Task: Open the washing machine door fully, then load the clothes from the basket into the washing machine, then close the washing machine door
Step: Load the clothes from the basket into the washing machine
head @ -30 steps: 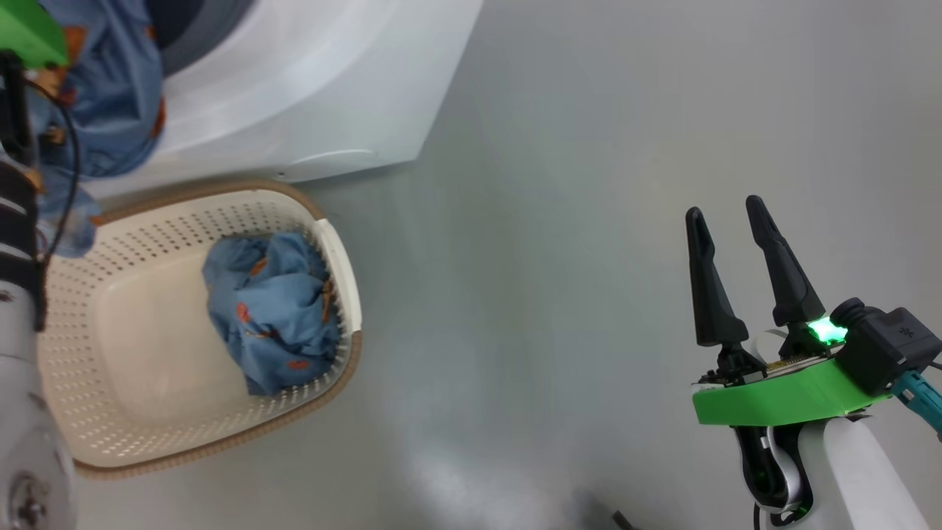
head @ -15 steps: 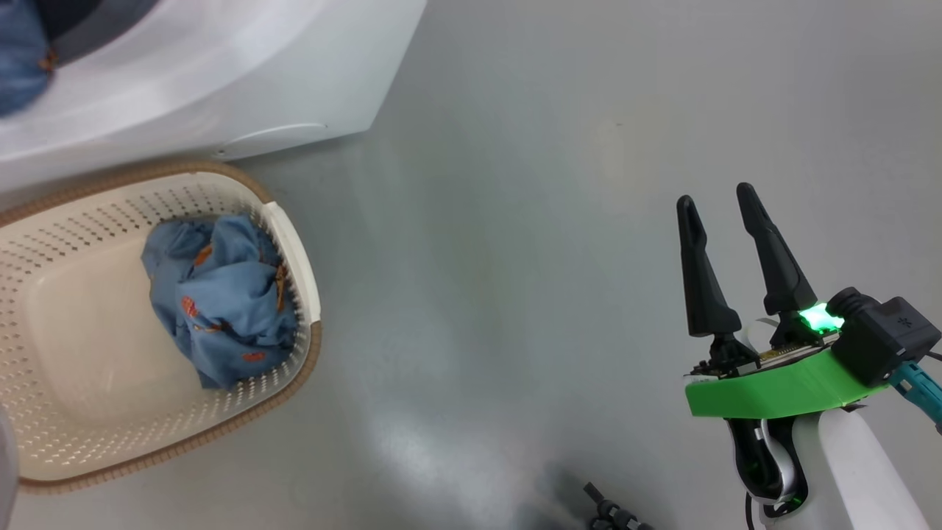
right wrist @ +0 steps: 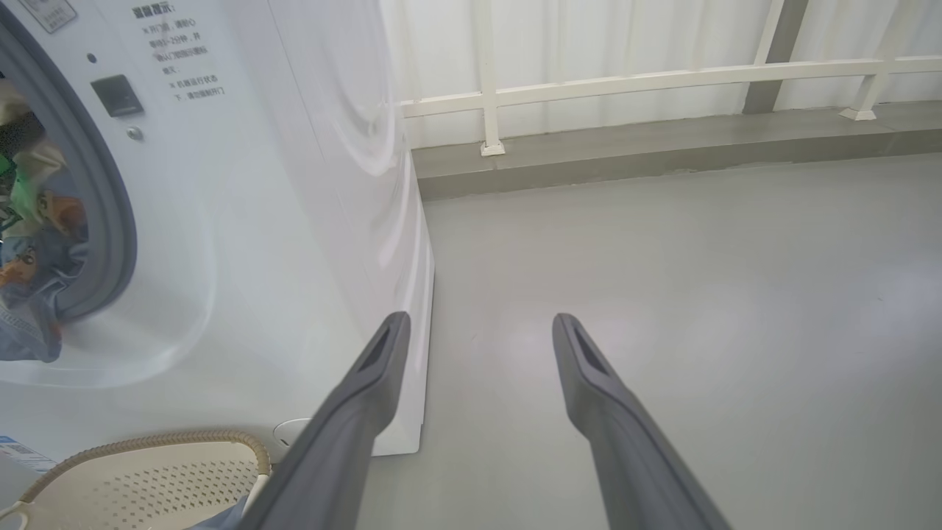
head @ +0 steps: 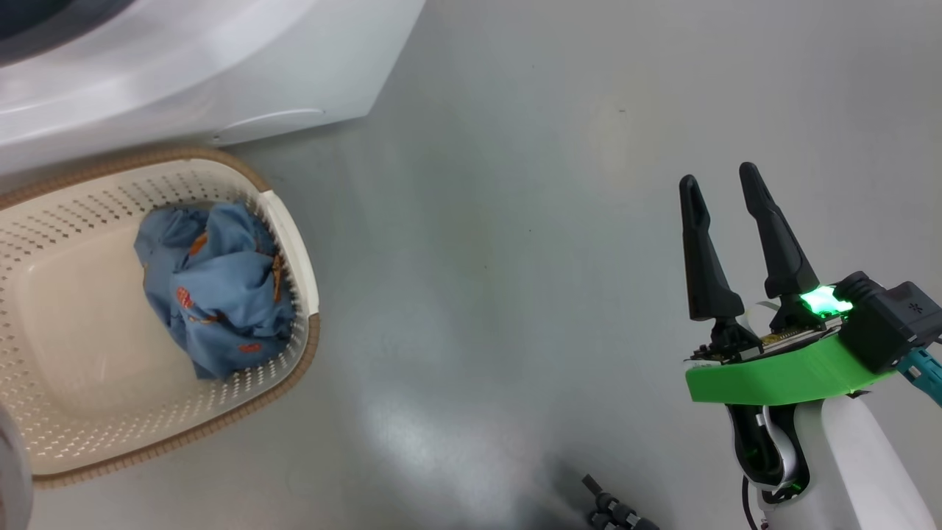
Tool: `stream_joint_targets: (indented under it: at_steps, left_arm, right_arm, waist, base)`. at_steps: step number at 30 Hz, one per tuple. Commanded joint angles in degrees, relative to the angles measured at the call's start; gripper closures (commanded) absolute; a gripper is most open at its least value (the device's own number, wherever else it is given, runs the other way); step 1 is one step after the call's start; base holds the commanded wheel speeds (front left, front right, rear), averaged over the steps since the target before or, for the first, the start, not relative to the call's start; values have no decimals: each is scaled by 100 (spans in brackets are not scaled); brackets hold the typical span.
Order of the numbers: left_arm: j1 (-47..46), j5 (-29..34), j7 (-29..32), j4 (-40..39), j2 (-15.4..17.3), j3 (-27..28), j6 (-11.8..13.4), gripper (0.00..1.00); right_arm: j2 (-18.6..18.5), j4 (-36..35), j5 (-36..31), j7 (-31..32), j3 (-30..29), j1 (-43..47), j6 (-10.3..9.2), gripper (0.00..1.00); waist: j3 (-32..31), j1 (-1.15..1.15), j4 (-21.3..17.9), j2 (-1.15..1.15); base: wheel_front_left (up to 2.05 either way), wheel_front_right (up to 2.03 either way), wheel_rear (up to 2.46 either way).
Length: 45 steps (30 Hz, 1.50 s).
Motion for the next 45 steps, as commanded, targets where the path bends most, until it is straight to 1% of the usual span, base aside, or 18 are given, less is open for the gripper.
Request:
stream_joint_targets:
  at_steps: [1,2,3,4,8,12,18,23,27,30,33,37,42,45]
  left_arm:
    - [62,81,-30,82,244,3,-12,96]
    - [33,93,-30,335,247,-20,-4,70]
    - [-20,127,-30,545,260,-64,2,46]
    - [-88,137,-12,746,276,-81,19,0]
    - [-364,177,134,1365,298,-171,70,0]
    - [-547,205,120,1672,309,-263,50,0]
    - [-578,150,39,1844,272,-312,-13,0]
    - [-431,39,-20,1763,209,-290,-100,0]
    - [-160,-132,-27,1252,128,-161,-160,0]
    - [182,-325,-29,773,19,18,-233,0]
    - [590,-385,-29,311,-50,115,-291,0]
    - [990,-392,-29,-141,-121,197,-336,0]
    - [1587,-398,-30,-772,-307,403,-372,0]
    - [2019,-242,-30,-1153,-414,402,-413,0]
  right_arm:
    - [-59,-126,46,-45,100,27,25,0]
    - [-59,-118,45,-45,99,32,25,0]
    - [-59,-113,44,-45,96,37,25,0]
    - [-59,-110,44,-45,94,41,25,0]
    - [-59,-107,34,-45,81,46,25,0]
    - [-59,-110,21,-45,71,38,25,0]
    - [-59,-107,-13,-45,48,45,25,0]
    - [-59,-107,-58,-45,22,61,25,0]
    - [-59,-110,-99,-45,-4,65,25,0]
    - [-59,-104,-134,-45,-25,65,25,0]
    - [-59,-98,-174,-45,-45,82,25,0]
    - [-59,-92,-226,-45,-69,101,25,0]
    - [-59,-81,-313,-45,-120,167,25,0]
    - [-59,-70,-370,-45,-134,216,25,0]
  waist:
    - [-13,0,10,0]
    - [-24,0,19,0]
    - [-34,0,26,0]
    - [-42,0,32,0]
    - [-81,0,63,0]
    - [-111,0,93,0]
    - [-170,0,137,0]
    - [-228,0,184,0]
    - [-262,0,233,0]
    - [-312,0,265,0]
    - [-380,0,296,0]
    - [-468,0,334,0]
    - [-651,0,424,0]
    - [-809,0,485,0]
  base:
    - [0,0,0]
    - [0,0,0]
    - [0,0,0]
    - [0,0,0]
    - [0,0,0]
    - [0,0,0]
    - [0,0,0]
    - [0,0,0]
    - [0,0,0]
    - [0,0,0]
    - [0,0,0]
    - [0,0,0]
    - [0,0,0]
    - [0,0,0]
